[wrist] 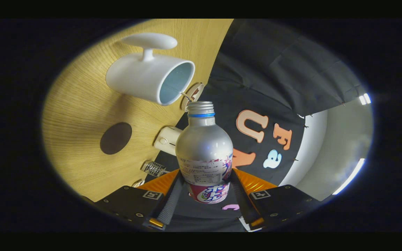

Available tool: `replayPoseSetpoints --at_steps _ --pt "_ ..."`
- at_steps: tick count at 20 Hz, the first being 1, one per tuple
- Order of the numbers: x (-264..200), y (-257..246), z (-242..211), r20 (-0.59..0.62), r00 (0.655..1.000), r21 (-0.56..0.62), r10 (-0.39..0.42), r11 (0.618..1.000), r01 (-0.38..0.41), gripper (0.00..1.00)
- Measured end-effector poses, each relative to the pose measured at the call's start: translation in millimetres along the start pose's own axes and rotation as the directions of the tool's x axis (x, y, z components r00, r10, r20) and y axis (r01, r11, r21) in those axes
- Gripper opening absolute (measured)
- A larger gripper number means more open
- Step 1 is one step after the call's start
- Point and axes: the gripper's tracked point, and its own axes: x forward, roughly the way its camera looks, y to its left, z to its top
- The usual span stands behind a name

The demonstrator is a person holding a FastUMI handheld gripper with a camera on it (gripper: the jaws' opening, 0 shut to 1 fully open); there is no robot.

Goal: Take the bottle from table, then pour the juice into the cup, finally place the bottle on the coaster

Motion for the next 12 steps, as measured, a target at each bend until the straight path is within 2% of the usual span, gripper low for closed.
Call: replayPoseSetpoints --at_steps 5,9,12 --pt "-1 -2 3 0.011 1.000 -0.009 0.004 1.000 -0.004 0.76" --pt "-4 4 12 0.026 1.000 0.043 0.017 0.999 -0.018 0.77" --pt "-5 18 18 0.036 0.998 0.120 0.056 0.991 -0.060 0.77"
